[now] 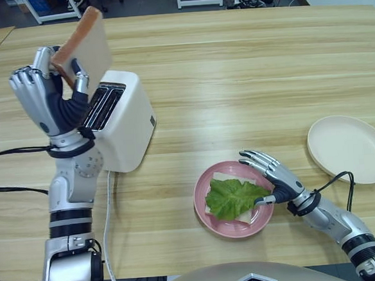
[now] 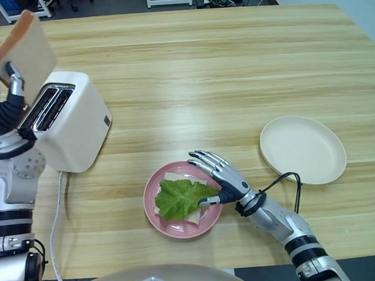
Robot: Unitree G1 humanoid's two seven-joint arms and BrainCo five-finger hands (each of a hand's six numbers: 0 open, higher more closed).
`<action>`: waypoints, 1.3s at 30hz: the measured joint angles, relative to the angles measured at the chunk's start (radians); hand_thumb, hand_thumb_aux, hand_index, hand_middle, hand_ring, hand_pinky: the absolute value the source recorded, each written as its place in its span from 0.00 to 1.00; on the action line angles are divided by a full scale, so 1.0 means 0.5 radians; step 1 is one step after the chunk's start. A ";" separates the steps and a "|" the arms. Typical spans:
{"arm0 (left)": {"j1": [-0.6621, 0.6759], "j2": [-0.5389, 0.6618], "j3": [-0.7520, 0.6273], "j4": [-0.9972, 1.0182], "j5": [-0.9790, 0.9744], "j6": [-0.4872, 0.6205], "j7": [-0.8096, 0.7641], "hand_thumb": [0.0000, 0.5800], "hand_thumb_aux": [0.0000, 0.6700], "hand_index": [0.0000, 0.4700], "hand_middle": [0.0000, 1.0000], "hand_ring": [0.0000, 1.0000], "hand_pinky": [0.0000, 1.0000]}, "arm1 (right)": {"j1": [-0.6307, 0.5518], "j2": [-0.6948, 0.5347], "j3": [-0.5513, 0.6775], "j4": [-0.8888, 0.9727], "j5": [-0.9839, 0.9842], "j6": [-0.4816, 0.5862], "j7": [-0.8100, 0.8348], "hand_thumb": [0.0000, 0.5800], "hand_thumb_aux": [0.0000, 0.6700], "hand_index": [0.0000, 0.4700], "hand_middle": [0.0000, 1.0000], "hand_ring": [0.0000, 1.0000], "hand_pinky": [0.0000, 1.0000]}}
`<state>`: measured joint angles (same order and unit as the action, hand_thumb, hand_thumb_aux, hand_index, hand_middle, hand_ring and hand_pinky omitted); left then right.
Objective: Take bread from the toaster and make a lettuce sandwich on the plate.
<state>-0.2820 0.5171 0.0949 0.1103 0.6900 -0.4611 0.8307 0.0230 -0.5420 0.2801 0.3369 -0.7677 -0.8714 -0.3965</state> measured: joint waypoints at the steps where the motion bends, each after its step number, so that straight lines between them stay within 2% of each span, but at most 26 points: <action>1: 0.029 -0.027 -0.060 -0.032 -0.073 -0.102 -0.058 1.00 1.00 1.00 1.00 1.00 1.00 | -0.002 0.002 -0.007 0.000 0.001 -0.003 -0.009 0.00 0.00 0.00 0.00 0.00 0.00; 3: 0.170 -0.124 -0.295 -0.081 -0.352 -0.366 -0.336 1.00 1.00 1.00 1.00 1.00 1.00 | -0.005 0.003 -0.035 -0.022 0.033 -0.039 -0.040 0.00 0.00 0.00 0.00 0.00 0.00; 6: 0.354 -0.219 -0.584 -0.085 -0.761 -0.499 -0.763 1.00 1.00 1.00 1.00 1.00 1.00 | -0.006 0.006 -0.097 -0.102 0.138 -0.120 -0.060 0.00 0.00 0.00 0.00 0.00 0.00; 11: 0.642 -0.297 -0.997 -0.144 -1.232 -0.457 -1.455 1.00 1.00 1.00 1.00 1.00 1.00 | 0.003 -0.025 -0.251 -0.238 0.349 -0.228 -0.032 0.00 0.00 0.00 0.00 0.00 0.00; 14: 0.739 -0.291 -1.077 -0.170 -1.310 -0.398 -1.721 1.00 1.00 1.00 1.00 1.00 1.00 | 0.029 -0.050 -0.317 -0.290 0.424 -0.269 0.025 0.00 0.00 0.00 0.00 0.00 0.00; 19: 0.741 -0.284 -1.038 -0.164 -1.325 -0.338 -1.954 1.00 1.00 1.00 1.00 1.00 1.00 | 0.040 -0.054 -0.341 -0.298 0.433 -0.310 0.126 0.00 0.00 0.00 0.00 0.00 0.00; 28: 0.447 -0.216 -0.881 0.176 -1.181 -0.301 -2.215 1.00 1.00 1.00 1.00 1.00 1.00 | 0.090 -0.033 -0.278 -0.307 0.433 -0.374 0.341 0.00 0.00 0.00 0.00 0.00 0.00; 33: 0.397 -0.231 -0.974 0.343 -1.164 -0.348 -2.447 1.00 1.00 1.00 1.00 1.00 1.00 | 0.091 -0.010 -0.290 -0.322 0.435 -0.387 0.381 0.00 0.00 0.00 0.00 0.00 0.00; 39: 0.346 -0.280 -0.975 0.493 -1.076 -0.410 -2.476 1.00 1.00 1.00 1.00 1.00 1.00 | 0.092 0.019 -0.307 -0.363 0.464 -0.422 0.423 0.00 0.00 0.00 0.00 0.00 0.00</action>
<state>-0.1089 0.3770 -0.3925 0.3570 0.1521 -0.6659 -0.4075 0.0691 -0.5326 0.1267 0.1554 -0.5358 -1.0824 -0.1850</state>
